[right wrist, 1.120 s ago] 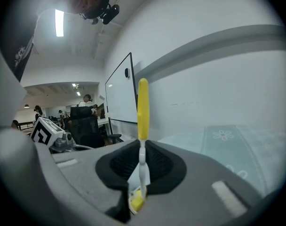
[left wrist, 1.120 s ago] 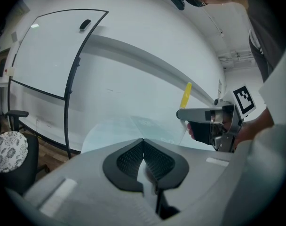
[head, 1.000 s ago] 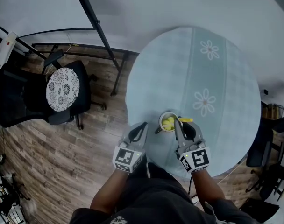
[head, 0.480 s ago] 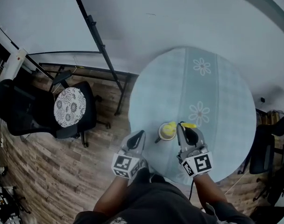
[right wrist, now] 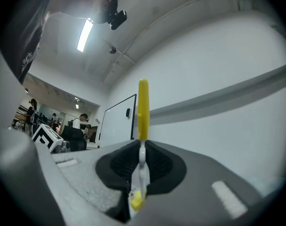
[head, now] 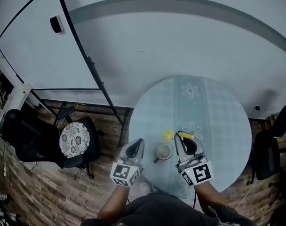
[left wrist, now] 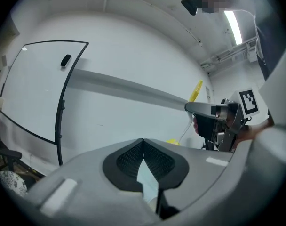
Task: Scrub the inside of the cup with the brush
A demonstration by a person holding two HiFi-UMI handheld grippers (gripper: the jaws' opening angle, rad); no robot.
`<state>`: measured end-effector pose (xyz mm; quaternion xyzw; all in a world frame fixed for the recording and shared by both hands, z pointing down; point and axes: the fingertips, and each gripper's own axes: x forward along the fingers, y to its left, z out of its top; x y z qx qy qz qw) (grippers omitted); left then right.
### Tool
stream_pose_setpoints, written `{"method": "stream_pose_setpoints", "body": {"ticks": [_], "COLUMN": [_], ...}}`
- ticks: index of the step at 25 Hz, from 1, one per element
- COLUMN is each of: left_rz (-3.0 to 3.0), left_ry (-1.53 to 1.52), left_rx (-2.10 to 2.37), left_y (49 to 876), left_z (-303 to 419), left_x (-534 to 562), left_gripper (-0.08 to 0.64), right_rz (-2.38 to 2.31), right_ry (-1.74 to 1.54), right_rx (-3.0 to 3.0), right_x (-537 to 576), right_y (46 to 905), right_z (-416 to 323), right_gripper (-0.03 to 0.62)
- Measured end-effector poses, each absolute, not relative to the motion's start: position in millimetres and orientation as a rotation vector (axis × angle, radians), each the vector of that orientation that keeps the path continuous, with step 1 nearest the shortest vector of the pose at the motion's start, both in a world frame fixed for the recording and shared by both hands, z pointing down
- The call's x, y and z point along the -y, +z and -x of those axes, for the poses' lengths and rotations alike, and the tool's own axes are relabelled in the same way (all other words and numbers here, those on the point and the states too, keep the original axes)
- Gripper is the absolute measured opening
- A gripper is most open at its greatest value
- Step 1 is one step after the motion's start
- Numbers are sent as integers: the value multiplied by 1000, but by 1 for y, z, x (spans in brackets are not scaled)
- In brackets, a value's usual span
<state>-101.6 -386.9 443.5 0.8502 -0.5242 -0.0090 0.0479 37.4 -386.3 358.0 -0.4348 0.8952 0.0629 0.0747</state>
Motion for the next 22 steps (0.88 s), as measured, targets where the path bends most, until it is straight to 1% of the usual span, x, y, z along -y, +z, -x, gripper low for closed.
{"method": "stream_pose_setpoints", "body": {"ticks": [5,10,15,22], "left_rz": [-2628,-2650,-2655,-2654], "left_ry": [-87,-113,-121,-133], "left_rx": [1614,1630,1645,1629], "left_y": [411,396,392,395], "left_z": [95,96,99,95], "left_x": [387,386,385,387], "left_gripper": [5,5,5,5], "right_rz": [1294,1288,1286,1283], "right_ry": [260,297,315,259], "right_rx": [-2643,-2613,-2603,-2582], "right_x": [380,375,371,375], "right_y": [330,313,308,307], "right_z": [-43,-44,-44,-36], "right_gripper": [35,35,35,35]}}
